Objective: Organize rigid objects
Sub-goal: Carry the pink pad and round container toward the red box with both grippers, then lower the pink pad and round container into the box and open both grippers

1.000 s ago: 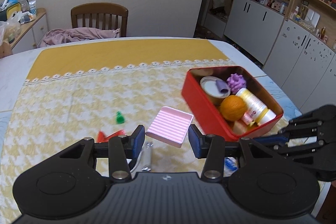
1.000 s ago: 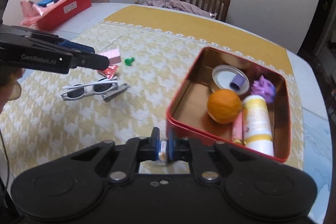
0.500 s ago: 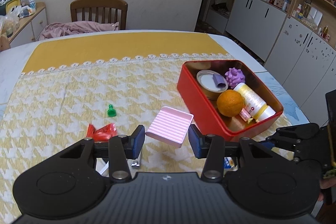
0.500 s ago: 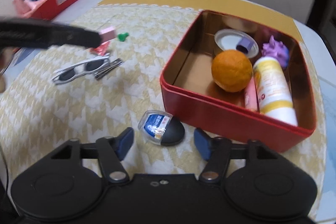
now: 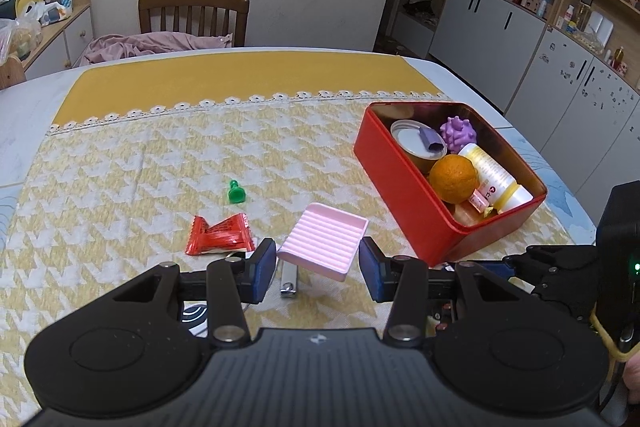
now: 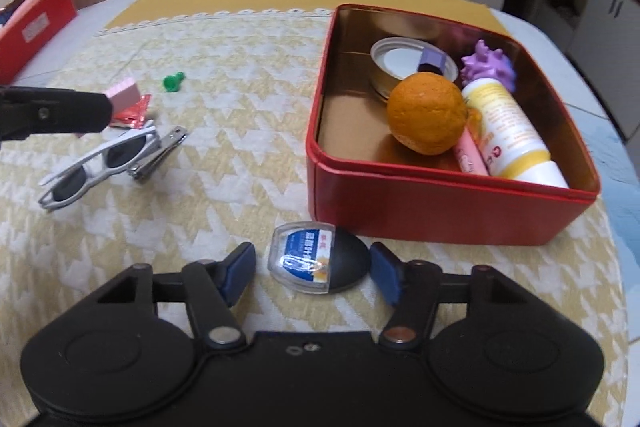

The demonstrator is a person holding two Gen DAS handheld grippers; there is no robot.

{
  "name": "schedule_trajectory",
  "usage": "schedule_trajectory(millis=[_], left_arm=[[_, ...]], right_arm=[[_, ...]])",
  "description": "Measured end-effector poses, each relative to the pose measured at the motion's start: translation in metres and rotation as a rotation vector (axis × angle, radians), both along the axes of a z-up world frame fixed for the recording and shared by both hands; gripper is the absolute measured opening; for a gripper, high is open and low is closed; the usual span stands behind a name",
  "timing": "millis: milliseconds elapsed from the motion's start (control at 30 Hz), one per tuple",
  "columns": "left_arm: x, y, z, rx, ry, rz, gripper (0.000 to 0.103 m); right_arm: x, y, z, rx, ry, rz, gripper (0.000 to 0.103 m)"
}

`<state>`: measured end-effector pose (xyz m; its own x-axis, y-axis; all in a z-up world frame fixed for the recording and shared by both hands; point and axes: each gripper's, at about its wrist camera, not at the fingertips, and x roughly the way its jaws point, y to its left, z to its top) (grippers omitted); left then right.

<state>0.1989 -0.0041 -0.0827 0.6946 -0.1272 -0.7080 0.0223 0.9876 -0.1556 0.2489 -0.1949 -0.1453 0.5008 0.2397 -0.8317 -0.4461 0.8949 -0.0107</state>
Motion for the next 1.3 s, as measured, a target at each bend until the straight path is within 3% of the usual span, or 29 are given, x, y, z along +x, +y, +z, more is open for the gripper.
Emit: schedule_trajectory(millis=[33,300,567,767,1033,1300], left_arm=[[-0.001,0.001,0.000,-0.001,0.001,-0.002,0.044],[-0.001,0.007,-0.001,-0.004,0.002,-0.026,0.044],[0.015,-0.007,0.008,-0.011,-0.016,-0.059,0.044],[0.037,-0.033,0.020,-0.016,-0.039,-0.091,0.044],[0.081,-0.081,0.031,0.028,-0.066,-0.138,0.044],[0.136,-0.121,0.019,0.094,-0.021,-0.150,0.044]], right_arm=[[-0.001,0.001,0.000,0.003,-0.006,-0.004,0.053],[-0.007,-0.005,0.013,0.034,-0.013,0.033,0.053],[-0.014,-0.028,0.064,0.090,-0.058,0.117,0.053],[0.009,-0.053,0.089,0.081,-0.112,0.116,0.053],[0.054,-0.086,0.090,0.071,-0.135,0.097,0.053],[0.093,-0.100,0.075,0.047,-0.129,0.133,0.053]])
